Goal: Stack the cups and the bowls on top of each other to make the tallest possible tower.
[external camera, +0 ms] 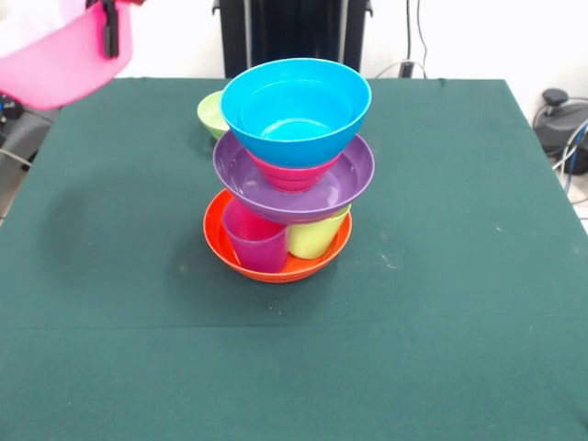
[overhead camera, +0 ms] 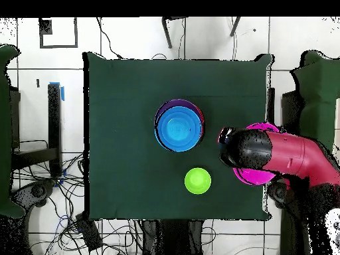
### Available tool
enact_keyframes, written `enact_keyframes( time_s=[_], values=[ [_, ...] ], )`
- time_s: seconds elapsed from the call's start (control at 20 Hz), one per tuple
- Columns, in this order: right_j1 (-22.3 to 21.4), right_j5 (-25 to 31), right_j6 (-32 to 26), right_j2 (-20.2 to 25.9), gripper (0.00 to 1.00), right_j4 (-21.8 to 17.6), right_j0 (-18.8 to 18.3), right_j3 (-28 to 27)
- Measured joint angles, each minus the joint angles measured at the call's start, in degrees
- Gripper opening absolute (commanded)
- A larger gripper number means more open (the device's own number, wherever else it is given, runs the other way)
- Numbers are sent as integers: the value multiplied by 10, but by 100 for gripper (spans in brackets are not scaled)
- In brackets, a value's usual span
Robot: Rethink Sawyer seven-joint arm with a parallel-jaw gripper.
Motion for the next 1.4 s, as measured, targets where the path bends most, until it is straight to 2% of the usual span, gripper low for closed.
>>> enact_keyframes(
  time_s=[0.25, 0.65, 1.05, 1.4],
  values=[
    [-29, 38, 0, 0, 0, 18, 22, -5],
    [-68, 112, 0, -3, 0, 61, 77, -23],
    [-65, 114, 7, -17, 0, 68, 126, -39],
    [-35, 104, 64, -49, 0, 68, 195, -57]
  ],
)
